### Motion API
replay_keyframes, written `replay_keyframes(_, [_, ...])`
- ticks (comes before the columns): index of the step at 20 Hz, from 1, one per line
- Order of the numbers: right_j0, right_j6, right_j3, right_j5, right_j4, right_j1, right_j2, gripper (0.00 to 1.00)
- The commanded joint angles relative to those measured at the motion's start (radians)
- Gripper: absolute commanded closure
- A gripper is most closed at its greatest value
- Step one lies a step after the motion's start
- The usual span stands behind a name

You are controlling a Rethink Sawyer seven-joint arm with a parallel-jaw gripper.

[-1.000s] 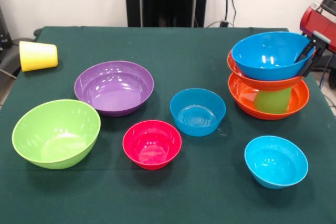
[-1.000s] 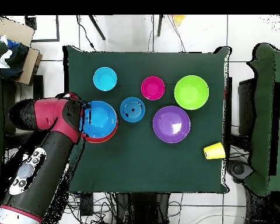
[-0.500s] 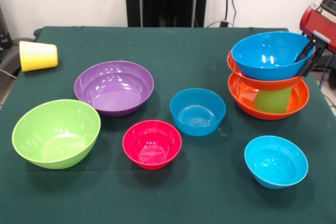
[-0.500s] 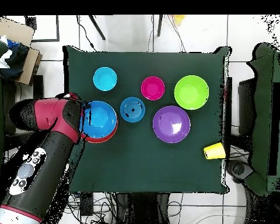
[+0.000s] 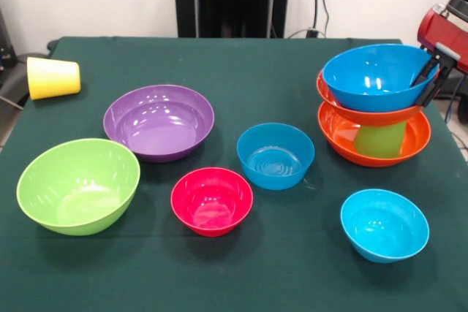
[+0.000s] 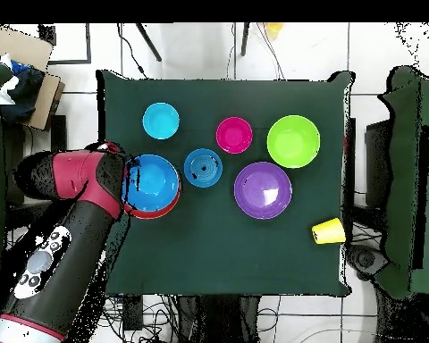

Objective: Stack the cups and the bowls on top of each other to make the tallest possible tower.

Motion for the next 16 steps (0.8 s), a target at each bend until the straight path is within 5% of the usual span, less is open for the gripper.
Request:
replay_keyframes(1, [-0.02, 0.084, 0.05, -0.004, -0.041, -0.008, 0.089, 1.0])
replay_keyframes(4, [-0.02, 0.087, 0.054, 0.001, -0.038, -0.01, 0.091, 1.0])
replay_keyframes(5, [-0.022, 0.085, 0.057, -0.004, -0.038, -0.012, 0.094, 0.0])
replay_keyframes(16, [-0.026, 0.074, 0.068, 0.002, -0.038, -0.024, 0.103, 0.0])
